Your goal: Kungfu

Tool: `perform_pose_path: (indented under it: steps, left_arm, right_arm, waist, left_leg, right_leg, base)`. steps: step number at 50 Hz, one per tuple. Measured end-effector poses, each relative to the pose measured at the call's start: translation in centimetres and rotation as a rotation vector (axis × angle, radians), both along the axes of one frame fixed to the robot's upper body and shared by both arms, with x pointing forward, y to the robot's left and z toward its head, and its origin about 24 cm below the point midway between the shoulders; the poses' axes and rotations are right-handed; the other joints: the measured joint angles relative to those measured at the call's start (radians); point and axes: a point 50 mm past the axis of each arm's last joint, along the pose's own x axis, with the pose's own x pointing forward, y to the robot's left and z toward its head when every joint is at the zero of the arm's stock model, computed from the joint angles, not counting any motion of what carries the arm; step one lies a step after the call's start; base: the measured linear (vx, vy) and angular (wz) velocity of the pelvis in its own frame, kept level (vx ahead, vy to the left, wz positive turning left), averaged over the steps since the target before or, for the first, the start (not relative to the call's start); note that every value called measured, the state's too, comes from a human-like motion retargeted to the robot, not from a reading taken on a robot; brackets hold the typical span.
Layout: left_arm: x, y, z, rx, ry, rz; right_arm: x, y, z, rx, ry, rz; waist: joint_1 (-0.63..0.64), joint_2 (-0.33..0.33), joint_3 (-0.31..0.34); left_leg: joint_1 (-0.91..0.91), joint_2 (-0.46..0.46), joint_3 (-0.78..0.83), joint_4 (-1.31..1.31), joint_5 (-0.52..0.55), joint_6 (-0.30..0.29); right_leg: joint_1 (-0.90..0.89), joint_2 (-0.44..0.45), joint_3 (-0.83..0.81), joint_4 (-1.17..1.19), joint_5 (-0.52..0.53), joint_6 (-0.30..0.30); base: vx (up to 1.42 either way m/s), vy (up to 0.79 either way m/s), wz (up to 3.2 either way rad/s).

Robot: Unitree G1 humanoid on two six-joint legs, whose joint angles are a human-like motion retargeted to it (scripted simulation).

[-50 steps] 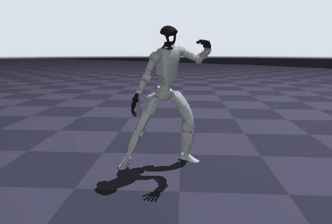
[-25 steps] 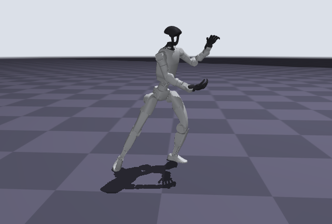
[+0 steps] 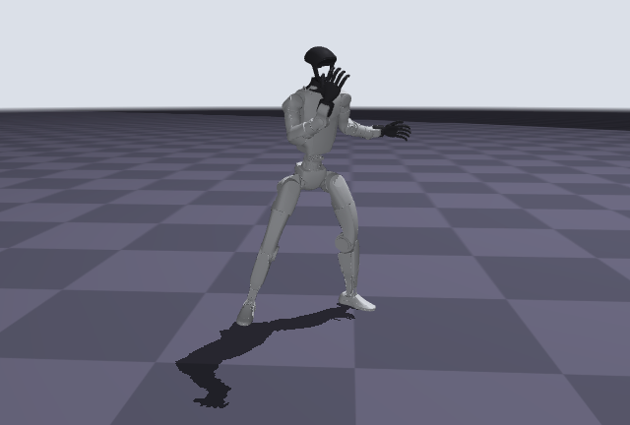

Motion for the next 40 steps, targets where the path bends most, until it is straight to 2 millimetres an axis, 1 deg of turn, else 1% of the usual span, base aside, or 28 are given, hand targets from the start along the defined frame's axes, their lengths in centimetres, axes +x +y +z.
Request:
perform_pose_path:
  steps: [3, 5, 7, 8, 10, 12, 13, 15, 16, 17, 18, 20, 22, 23, 25, 27, 28, 30, 32, 35, 40]
  left_arm:
    - [-3.6, -1.8, -4.1, -0.198, 0.092, 0.081]
    - [-5.5, -3.4, -6.7, -0.316, 0.156, 0.137]
    - [-6.2, -5.7, -9.7, -0.448, 0.194, 0.175]
    - [-6.2, -7.1, -11.3, -0.532, 0.201, 0.181]
    - [-5.0, -10.6, -14.7, -0.75, 0.188, 0.149]
    - [-2.0, -14.7, -17.3, -1.011, 0.121, -0.017]
    - [0.1, -17.0, -18.1, -1.137, 0.079, -0.153]
    - [6.0, -22.6, -18.8, -1.354, 0.054, -0.489]
    - [9.4, -25.6, -18.4, -1.412, 0.039, -0.669]
    - [12.6, -28.7, -17.4, -1.456, 0.002, -0.845]
    - [15.3, -31.6, -16.0, -1.485, -0.088, -1.005]
    - [19.8, -37.0, -12.2, -1.558, -0.33, -1.263]
    - [22.1, -39.4, -8.9, -1.609, -0.489, -1.49]
    - [22.8, -40.0, -7.5, -1.596, -0.508, -1.612]
    - [24.3, -40.1, -5.6, -1.472, -0.453, -1.809]
    - [25.9, -39.3, -4.3, -1.297, -0.378, -1.879]
    - [26.5, -38.9, -3.7, -1.232, -0.36, -1.885]
    - [27.3, -38.8, -2.8, -1.153, -0.356, -1.898]
    - [27.5, -38.7, -2.4, -1.13, -0.362, -1.908]
    - [27.5, -38.2, -2.5, -1.124, -0.364, -1.899]
    - [26.9, -36.4, -4.2, -1.085, -0.279, -1.815]
  right_arm:
    - [-1.9, -0.9, 1.9, 0.021, -0.125, -0.069]
    - [-3.1, -1.8, 2.5, 0.055, -0.187, -0.121]
    - [-4.5, -3.0, 2.9, 0.112, -0.246, -0.177]
    - [-5.2, -3.7, 3.0, 0.148, -0.275, -0.208]
    - [-6.9, -5.3, 3.3, 0.226, -0.337, -0.271]
    - [-9.0, -7.2, 3.5, 0.309, -0.404, -0.345]
    - [-10.2, -8.1, 3.5, 0.345, -0.442, -0.387]
    - [-13.1, -9.9, 3.3, 0.398, -0.527, -0.487]
    - [-14.6, -10.6, 3.2, 0.42, -0.571, -0.536]
    - [-16.1, -11.1, 3.1, 0.436, -0.617, -0.579]
    - [-17.3, -11.4, 2.9, 0.445, -0.663, -0.615]
    - [-19.3, -11.2, 2.8, 0.446, -0.748, -0.663]
    - [-20.2, -10.5, 2.9, 0.42, -0.806, -0.688]
    - [-20.5, -10.1, 3.0, 0.401, -0.831, -0.702]
    - [-20.7, -9.4, 3.2, 0.349, -0.866, -0.751]
    - [-20.6, -9.3, 3.2, 0.313, -0.863, -0.822]
    - [-20.4, -9.4, 3.2, 0.305, -0.849, -0.856]
    - [-20.3, -9.6, 2.9, 0.294, -0.827, -0.907]
    - [-20.3, -9.9, 2.6, 0.296, -0.816, -0.921]
    - [-20.4, -10.2, 2.2, 0.308, -0.791, -0.926]
    - [-20.3, -11.2, 1.9, 0.304, -0.731, -0.98]
  waist:
    - [-0.043, 0.015, -0.014]
    - [-0.087, 0.025, -0.044]
    - [-0.121, 0.024, -0.071]
    - [-0.139, 0.026, -0.078]
    - [-0.182, 0.029, -0.08]
    - [-0.247, 0.041, -0.076]
    - [-0.281, 0.052, -0.076]
    - [-0.329, 0.072, -0.071]
    - [-0.344, 0.071, -0.063]
    - [-0.357, 0.069, -0.055]
    - [-0.369, 0.063, -0.046]
    - [-0.388, 0.043, -0.036]
    - [-0.407, 0.033, -0.034]
    - [-0.42, 0.032, -0.034]
    - [-0.44, 0.042, -0.031]
    - [-0.452, 0.051, -0.025]
    - [-0.454, 0.053, -0.025]
    - [-0.453, 0.056, -0.026]
    - [-0.448, 0.063, -0.022]
    - [-0.446, 0.082, -0.008]
    - [-0.456, 0.113, 0.0]
  left_leg:
    - [0.042, 0.03, 0.048, -0.082, 0.069, -0.033]
    - [0.047, 0.054, 0.065, -0.125, 0.115, -0.053]
    - [0.047, 0.07, 0.089, -0.168, 0.161, -0.058]
    - [0.048, 0.073, 0.1, -0.193, 0.182, -0.051]
    - [0.054, 0.074, 0.136, -0.243, 0.227, -0.035]
    - [0.033, 0.091, 0.13, -0.257, 0.271, -0.035]
    - [0.009, 0.108, 0.132, -0.252, 0.294, -0.028]
    - [-0.039, 0.141, 0.16, -0.236, 0.334, 0.009]
    - [-0.053, 0.152, 0.181, -0.231, 0.346, 0.034]
    - [-0.065, 0.161, 0.198, -0.226, 0.357, 0.054]
    - [-0.07, 0.169, 0.205, -0.223, 0.366, 0.064]
    - [-0.059, 0.17, 0.23, -0.229, 0.373, 0.08]
    - [-0.029, 0.171, 0.263, -0.239, 0.373, 0.093]
    - [-0.014, 0.17, 0.28, -0.245, 0.373, 0.099]
    - [0.008, 0.168, 0.286, -0.25, 0.365, 0.112]
    - [0.023, 0.17, 0.283, -0.246, 0.341, 0.107]
    - [0.03, 0.17, 0.281, -0.242, 0.325, 0.101]
    - [0.039, 0.166, 0.27, -0.235, 0.291, 0.094]
    - [0.048, 0.161, 0.257, -0.228, 0.27, 0.077]
    - [0.067, 0.156, 0.244, -0.222, 0.258, 0.049]
    - [0.048, 0.154, 0.215, -0.192, 0.236, 0.033]
  right_leg:
    - [-0.059, 0.034, 0.044, 0.104, -0.098, -0.008]
    - [-0.111, 0.07, 0.088, 0.175, -0.164, -0.011]
    - [-0.147, 0.065, 0.055, 0.238, -0.211, -0.021]
    - [-0.159, 0.06, 0.03, 0.268, -0.233, -0.029]
    - [-0.18, 0.064, 0.009, 0.325, -0.281, -0.044]
    - [-0.19, 0.077, -0.014, 0.366, -0.323, -0.061]
    - [-0.19, 0.078, -0.043, 0.384, -0.34, -0.069]
    - [-0.182, 0.078, -0.102, 0.41, -0.364, -0.085]
    - [-0.178, 0.08, -0.119, 0.418, -0.373, -0.09]
    - [-0.176, 0.083, -0.131, 0.426, -0.381, -0.095]
    - [-0.176, 0.089, -0.134, 0.433, -0.388, -0.101]
    - [-0.188, 0.093, -0.122, 0.448, -0.397, -0.111]
    - [-0.194, 0.094, -0.102, 0.457, -0.403, -0.116]
    - [-0.194, 0.095, -0.095, 0.459, -0.405, -0.117]
    - [-0.182, 0.098, -0.094, 0.458, -0.406, -0.117]
    - [-0.175, 0.099, -0.09, 0.458, -0.404, -0.115]
    - [-0.175, 0.1, -0.084, 0.458, -0.402, -0.114]
    - [-0.179, 0.099, -0.067, 0.457, -0.397, -0.11]
    - [-0.182, 0.1, -0.047, 0.453, -0.389, -0.107]
    - [-0.171, 0.107, -0.024, 0.439, -0.372, -0.101]
    - [-0.139, 0.105, -0.026, 0.38, -0.327, -0.085]
  base:
    - [-0.11, -0.51, -0.24]
    - [0.0, -0.59, -0.03]
    - [-0.08, -0.73, -0.22]
    - [-0.14, -0.72, -0.17]
    - [-0.16, -0.65, 0.11]
    - [-0.2, -0.74, 0.68]
    - [-0.2, -0.64, 1.01]
    - [-0.2, -0.49, 1.12]
    - [-0.22, -0.38, 0.96]
    - [-0.25, -0.36, 0.68]
    - [-0.26, -0.36, 0.34]
    - [-0.23, -0.31, -0.11]
    - [-0.11, -0.2, -0.35]
    - [-0.03, -0.11, -0.3]
    - [-0.01, -0.05, -0.24]
    - [0.0, 0.0, -0.24]
    - [0.02, 0.03, -0.27]
    - [0.03, 0.08, -0.27]
    - [0.03, 0.15, -0.24]
    - [0.04, 0.21, -0.14]
    - [0.08, 0.21, 0.17]
